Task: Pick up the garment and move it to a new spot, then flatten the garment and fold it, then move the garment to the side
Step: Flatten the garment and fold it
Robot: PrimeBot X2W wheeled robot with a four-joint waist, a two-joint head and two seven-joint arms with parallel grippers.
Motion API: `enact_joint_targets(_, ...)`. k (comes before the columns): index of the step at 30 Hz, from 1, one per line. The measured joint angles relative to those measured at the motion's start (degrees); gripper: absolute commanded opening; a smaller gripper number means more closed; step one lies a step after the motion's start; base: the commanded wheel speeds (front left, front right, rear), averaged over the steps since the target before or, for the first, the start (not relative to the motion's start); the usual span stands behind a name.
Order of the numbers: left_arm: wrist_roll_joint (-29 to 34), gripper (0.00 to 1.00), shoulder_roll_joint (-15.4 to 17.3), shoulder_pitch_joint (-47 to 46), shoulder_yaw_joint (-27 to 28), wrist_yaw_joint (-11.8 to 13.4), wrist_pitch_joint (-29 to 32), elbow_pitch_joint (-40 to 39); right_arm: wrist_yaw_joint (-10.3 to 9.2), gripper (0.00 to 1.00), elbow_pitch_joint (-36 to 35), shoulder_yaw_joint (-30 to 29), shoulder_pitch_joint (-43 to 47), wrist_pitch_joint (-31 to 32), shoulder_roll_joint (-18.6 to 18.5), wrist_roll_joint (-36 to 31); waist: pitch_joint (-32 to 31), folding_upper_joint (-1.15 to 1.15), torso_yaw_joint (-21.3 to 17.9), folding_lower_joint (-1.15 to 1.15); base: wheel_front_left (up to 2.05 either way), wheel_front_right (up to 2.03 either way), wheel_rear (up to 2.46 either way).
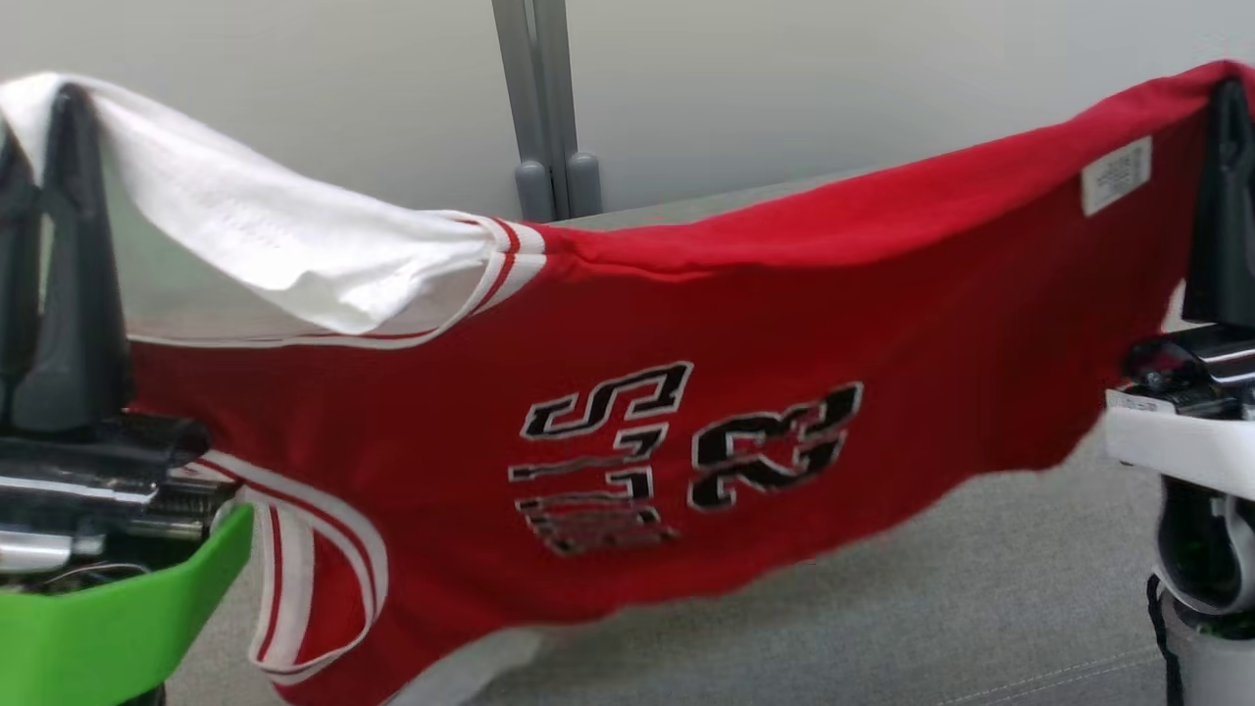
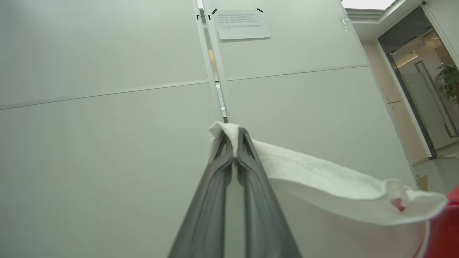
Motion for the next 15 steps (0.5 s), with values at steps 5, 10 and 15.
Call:
enact_joint_targets(5,0.36,0.0,1.94,-3.36,1.23,-0.21,4.05,-4.48,0.0,0.0,-9.51,-2.14,2.01,3.87,0.58,-1.58,0.4,0.0,-0.25,0.0,0.0,0.0,0.0)
enact_joint_targets(10,-1.51,0.0,0.99,-4.09,0.18,-0.16,5.49,-2.44,0.0,0.0,-9.42,-3.16,3.51,7.03,1.13,-1.93,1.64,0.0,-0.16,0.0,0.0,0.0,0.0)
enact_joint_targets(15,-4.87,0.0,-0.77,-6.02,-1.22,-1.03,4.86,4.83,0.0,0.0,-2.81,-1.87,1.79,8.39,1.81,-0.04,4.68,0.0,0.22,0.0,0.0,0.0,0.0)
